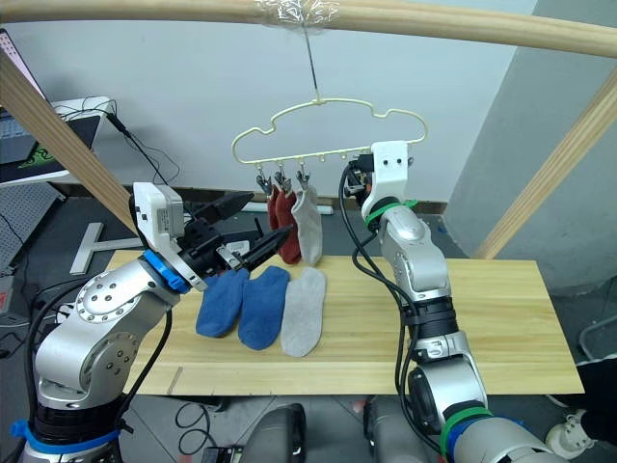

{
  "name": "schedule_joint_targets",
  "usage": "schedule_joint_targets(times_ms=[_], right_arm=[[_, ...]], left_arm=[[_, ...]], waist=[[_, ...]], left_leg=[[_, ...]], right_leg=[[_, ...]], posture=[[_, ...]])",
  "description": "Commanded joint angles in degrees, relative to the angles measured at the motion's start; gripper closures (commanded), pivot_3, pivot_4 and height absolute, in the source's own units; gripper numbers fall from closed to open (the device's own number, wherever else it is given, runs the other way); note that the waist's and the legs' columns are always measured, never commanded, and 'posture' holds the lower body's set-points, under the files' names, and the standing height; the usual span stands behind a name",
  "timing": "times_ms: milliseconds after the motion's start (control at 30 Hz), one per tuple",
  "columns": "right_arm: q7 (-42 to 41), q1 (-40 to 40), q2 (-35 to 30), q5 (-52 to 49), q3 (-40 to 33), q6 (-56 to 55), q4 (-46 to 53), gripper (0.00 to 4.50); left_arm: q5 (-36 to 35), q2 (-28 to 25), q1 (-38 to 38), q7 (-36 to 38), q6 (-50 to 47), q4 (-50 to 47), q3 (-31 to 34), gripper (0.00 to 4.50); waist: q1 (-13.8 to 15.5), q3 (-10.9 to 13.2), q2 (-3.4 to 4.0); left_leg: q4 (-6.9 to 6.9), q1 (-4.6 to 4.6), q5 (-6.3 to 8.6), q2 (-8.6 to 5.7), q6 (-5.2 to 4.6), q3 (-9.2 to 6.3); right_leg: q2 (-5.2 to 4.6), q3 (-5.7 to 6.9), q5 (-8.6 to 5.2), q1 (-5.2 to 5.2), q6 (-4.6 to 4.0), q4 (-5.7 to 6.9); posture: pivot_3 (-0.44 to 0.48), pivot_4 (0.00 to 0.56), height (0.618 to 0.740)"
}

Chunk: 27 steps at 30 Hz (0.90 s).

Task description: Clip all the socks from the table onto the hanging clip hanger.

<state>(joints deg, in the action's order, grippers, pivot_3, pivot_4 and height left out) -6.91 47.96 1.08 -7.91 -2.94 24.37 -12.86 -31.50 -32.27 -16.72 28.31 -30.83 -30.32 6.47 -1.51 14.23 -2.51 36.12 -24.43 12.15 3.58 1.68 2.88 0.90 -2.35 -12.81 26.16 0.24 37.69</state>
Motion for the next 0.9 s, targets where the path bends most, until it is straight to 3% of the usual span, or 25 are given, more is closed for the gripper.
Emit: schedule_joint_targets(times_ms=[33, 800, 900], right_arm=[[0.4, 2.3, 0.2, -0.4, -0.3, -2.2, 0.1, 2.99], [0.6, 4.3, -0.9, 0.4, 0.6, -5.8, -4.4, 2.99], [0.4, 4.4, -0.8, 0.2, 0.7, -5.9, -4.6, 3.52]], left_arm=[[-0.2, 0.4, -1.5, 0.2, 0.4, -2.2, -0.4, 0.0], [-0.1, 1.2, -4.5, 0.8, 0.9, -2.4, -1.6, 0.0], [0.2, 1.2, -4.4, 0.9, 1.0, -2.4, -1.8, 0.0]], waist=[[0.0, 0.0, 0.0], [0.0, 0.0, 0.0], [0.0, 0.0, 0.0]], left_leg=[[0.0, 0.0, 0.0, 0.0, 0.0, -0.01], [0.02, 0.0, 0.0, 0.0, 0.0, -0.05], [0.02, 0.0, 0.0, 0.01, 0.0, -0.06]], right_leg=[[0.0, 0.02, 0.0, 0.0, 0.0, 0.0], [0.0, 0.03, 0.01, 0.0, -0.02, 0.08], [0.01, 0.04, 0.01, 0.0, -0.02, 0.08]], posture=[[0.072, 0.24, 0.74], [0.071, 0.249, 0.74], [0.071, 0.249, 0.74]])
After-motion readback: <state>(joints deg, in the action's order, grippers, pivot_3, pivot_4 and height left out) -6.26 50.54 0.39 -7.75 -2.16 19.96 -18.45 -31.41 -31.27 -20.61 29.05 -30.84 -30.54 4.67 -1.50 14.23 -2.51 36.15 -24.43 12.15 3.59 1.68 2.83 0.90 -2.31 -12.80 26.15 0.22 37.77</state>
